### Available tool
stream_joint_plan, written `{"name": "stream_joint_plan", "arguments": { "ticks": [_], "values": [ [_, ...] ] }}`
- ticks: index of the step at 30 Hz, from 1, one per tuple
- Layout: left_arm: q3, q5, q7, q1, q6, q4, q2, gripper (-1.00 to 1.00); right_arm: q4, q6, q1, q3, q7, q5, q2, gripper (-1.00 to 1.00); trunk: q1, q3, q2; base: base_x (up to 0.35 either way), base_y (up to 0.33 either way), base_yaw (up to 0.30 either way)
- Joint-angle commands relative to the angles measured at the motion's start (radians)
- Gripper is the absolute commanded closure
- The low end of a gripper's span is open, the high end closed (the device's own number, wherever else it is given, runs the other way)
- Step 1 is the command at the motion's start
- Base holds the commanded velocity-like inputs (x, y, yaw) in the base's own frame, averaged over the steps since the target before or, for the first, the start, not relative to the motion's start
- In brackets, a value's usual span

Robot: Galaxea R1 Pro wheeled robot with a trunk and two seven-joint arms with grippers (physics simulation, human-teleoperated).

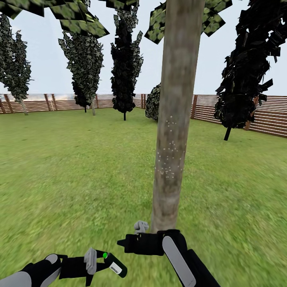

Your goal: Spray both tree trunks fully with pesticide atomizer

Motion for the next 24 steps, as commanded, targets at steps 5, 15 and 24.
{"name": "stream_joint_plan", "arguments": {
  "ticks": [5,15,24],
  "values": [
    [-0.007,-0.014,0.0,-0.001,-0.003,-0.001,-0.002,1.0,0.001,-0.003,-0.001,-0.002,0.009,0.009,0.0,1.0,0.0,-0.002,-0.002,0.0,0.0,0.0],
    [-0.007,-0.036,-0.002,-0.001,-0.003,-0.015,-0.002,1.0,0.019,-0.006,-0.001,-0.001,0.007,0.011,0.001,1.0,0.0,-0.002,-0.002,0.0,0.0,0.0],
    [-0.007,-0.037,-0.005,-0.001,-0.003,-0.048,-0.001,1.0,0.03,-0.007,-0.001,0.01,0.007,0.011,0.002,1.0,0.0,-0.002,-0.002,0.0,0.0,0.0]
  ]
}}
